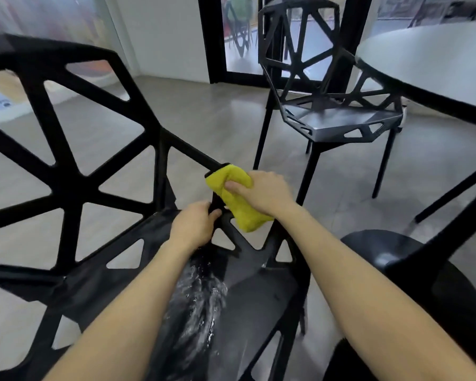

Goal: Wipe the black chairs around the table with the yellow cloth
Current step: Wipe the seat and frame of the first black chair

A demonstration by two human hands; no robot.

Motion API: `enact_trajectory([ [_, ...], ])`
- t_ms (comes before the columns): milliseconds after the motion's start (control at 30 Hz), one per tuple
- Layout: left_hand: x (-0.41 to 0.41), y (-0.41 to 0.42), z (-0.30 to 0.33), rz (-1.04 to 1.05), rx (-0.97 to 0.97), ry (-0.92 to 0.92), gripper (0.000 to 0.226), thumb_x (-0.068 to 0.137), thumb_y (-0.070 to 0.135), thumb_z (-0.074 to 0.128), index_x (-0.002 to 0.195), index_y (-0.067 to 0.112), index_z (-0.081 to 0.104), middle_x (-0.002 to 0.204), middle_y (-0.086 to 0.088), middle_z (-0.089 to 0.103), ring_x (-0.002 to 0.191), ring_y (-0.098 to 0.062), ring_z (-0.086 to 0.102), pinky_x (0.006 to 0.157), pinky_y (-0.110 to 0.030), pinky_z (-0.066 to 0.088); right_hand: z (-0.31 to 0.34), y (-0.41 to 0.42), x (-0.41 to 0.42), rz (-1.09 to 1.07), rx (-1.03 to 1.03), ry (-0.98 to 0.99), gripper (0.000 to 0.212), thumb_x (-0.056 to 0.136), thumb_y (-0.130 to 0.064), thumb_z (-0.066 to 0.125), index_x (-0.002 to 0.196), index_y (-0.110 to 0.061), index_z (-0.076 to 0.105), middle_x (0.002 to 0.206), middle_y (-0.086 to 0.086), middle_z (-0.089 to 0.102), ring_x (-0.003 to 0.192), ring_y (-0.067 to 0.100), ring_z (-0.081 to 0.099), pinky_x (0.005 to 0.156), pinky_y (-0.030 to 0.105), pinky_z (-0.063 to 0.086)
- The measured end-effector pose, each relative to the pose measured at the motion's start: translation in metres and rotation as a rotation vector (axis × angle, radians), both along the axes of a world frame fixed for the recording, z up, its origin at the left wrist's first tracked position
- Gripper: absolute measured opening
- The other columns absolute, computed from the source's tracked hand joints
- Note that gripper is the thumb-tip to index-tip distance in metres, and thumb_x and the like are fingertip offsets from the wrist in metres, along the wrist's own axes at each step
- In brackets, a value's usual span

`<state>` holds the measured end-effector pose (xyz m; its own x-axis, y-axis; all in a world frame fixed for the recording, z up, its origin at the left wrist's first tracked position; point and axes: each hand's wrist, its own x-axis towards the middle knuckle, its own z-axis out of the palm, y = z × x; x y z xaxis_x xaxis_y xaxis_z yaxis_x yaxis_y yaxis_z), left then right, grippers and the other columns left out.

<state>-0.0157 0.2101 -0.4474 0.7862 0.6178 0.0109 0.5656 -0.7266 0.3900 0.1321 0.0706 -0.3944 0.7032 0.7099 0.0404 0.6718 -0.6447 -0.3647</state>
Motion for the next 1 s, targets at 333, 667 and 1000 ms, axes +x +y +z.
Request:
enact_trajectory([
  [333, 0.004, 0.022, -0.01, -0.053, 0.019, -0.03, 0.038, 0.105, 0.057, 0.058, 0.125, 0.031, 0.077, 0.103, -0.001, 0.078, 0.1, -0.027, 0.07, 0.081, -0.04, 0.057, -0.074, -0.145, -0.109, -0.362, 0.196, 0.458, 0.079, 0.09, -0.065, 0.072, 0.141, -0.012, 0.041, 0.14, 0.009, 0.052, 0.131, 0.031, 0.052, 0.1, 0.041, 0.044],
  [667, 0.007, 0.031, 0.001, -0.015, 0.026, 0.063, 0.044, 0.103, 0.064, 0.054, 0.109, 0.027, 0.078, 0.092, 0.0, 0.075, 0.092, -0.029, 0.069, 0.08, -0.041, 0.059, -0.049, -0.06, -0.027, -0.521, 0.421, 0.227, 0.078, 0.102, -0.076, 0.034, 0.105, -0.006, 0.069, 0.11, 0.023, 0.073, 0.106, 0.045, 0.066, 0.083, 0.046, 0.053],
  [1000, -0.011, 0.016, 0.004, 0.022, 0.045, 0.051, 0.044, 0.102, 0.065, 0.056, 0.111, 0.029, 0.08, 0.095, -0.001, 0.078, 0.097, -0.03, 0.07, 0.083, -0.04, 0.059, -0.048, -0.051, 0.0, -0.139, 0.441, 0.013, 0.048, 0.099, -0.069, 0.055, 0.085, -0.024, 0.054, 0.085, 0.007, 0.069, 0.085, 0.035, 0.065, 0.069, 0.038, 0.038],
])
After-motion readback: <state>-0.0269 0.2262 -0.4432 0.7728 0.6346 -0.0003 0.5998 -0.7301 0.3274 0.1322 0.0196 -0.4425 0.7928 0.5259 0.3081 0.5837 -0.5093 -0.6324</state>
